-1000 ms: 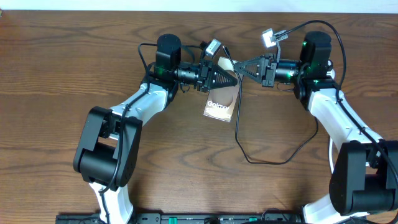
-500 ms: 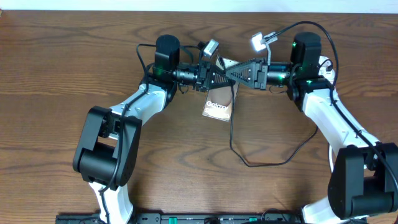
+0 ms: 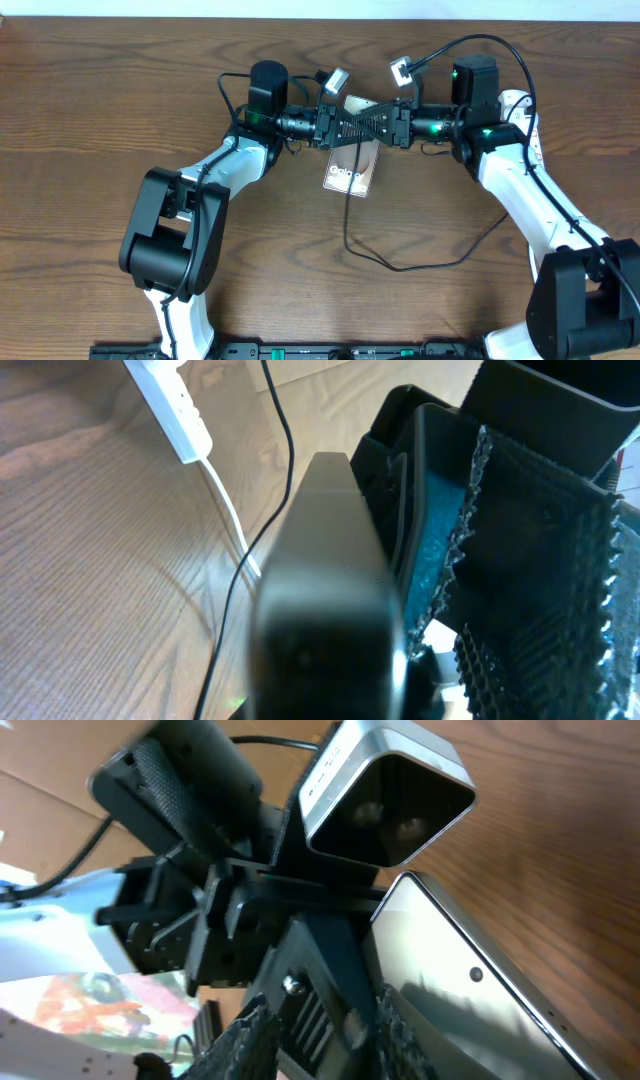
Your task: Plug charger to phone and switch on socket
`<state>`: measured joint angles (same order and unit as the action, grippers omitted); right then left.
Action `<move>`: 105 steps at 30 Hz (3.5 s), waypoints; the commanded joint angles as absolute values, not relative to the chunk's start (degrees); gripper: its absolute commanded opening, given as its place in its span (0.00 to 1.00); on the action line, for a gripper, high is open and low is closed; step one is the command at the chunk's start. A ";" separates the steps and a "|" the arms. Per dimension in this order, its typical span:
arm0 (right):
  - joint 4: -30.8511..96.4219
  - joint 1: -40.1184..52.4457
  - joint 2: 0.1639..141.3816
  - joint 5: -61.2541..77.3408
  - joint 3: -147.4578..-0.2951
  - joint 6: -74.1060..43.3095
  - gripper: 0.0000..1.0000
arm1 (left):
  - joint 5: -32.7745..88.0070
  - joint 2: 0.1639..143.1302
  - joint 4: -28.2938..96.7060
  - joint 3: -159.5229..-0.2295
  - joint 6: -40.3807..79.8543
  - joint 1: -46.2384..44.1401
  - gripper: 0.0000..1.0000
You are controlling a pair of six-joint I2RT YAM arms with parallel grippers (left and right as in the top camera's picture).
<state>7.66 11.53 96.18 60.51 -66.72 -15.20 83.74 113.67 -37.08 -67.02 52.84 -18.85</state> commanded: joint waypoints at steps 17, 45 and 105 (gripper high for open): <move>15.90 15.33 98.87 39.33 -64.82 -11.73 0.04 | 87.11 110.48 -39.53 -69.45 51.00 -20.16 0.07; 15.07 13.93 86.91 42.70 -66.96 -2.46 0.01 | 64.95 110.48 -16.23 -69.43 44.62 -15.92 0.07; 15.88 10.00 90.32 27.88 -67.02 -18.76 0.71 | 68.34 110.48 -4.99 -69.43 37.89 -30.24 0.07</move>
